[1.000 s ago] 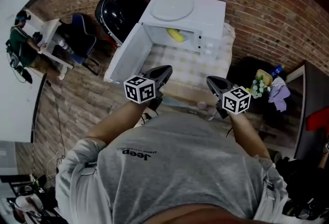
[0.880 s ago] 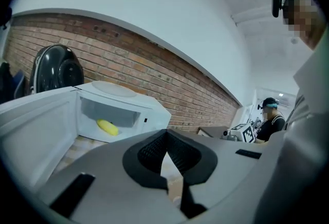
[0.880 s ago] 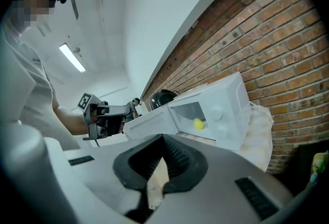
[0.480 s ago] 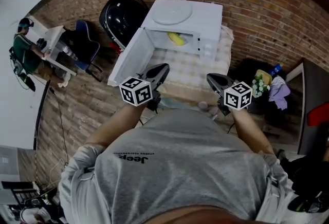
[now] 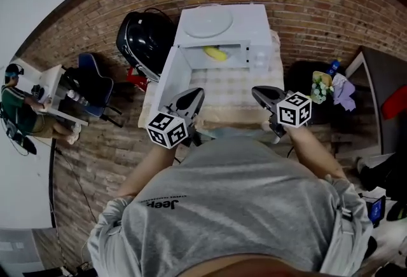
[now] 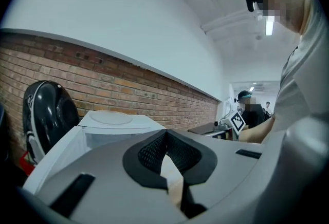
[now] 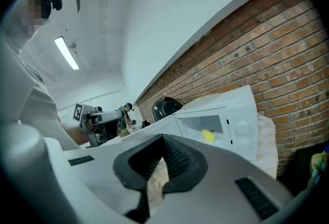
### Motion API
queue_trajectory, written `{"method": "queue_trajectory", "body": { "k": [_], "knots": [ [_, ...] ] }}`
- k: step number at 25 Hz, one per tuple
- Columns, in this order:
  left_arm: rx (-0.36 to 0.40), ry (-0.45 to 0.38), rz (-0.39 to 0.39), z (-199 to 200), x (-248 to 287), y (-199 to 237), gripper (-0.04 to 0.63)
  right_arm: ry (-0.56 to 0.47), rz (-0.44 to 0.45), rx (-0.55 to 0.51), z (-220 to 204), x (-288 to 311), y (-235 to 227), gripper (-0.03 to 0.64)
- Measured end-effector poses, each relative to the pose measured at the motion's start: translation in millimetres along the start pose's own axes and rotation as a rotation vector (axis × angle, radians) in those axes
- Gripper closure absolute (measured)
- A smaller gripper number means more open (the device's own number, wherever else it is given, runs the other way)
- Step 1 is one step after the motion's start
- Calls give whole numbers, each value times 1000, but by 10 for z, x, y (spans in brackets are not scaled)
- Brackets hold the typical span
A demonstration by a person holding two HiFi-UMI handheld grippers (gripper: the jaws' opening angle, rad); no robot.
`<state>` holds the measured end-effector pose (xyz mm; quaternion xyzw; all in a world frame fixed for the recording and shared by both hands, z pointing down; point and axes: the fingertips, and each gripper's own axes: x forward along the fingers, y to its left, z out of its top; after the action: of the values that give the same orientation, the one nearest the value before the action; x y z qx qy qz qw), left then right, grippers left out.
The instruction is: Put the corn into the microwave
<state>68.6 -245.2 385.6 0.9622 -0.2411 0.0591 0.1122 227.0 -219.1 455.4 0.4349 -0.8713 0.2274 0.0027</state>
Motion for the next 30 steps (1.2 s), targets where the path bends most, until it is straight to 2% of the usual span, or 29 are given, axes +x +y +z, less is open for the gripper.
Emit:
{"method": "queue_trajectory", "body": {
  "k": [9,30],
  "knots": [
    [-48,-40,-11,-25,-239,133,581,22,-32,-25,33,69,235,600],
    [-98,-75,25,-101,-317,68,581,57,-50,-72,77,-58,169,600]
  ]
}}
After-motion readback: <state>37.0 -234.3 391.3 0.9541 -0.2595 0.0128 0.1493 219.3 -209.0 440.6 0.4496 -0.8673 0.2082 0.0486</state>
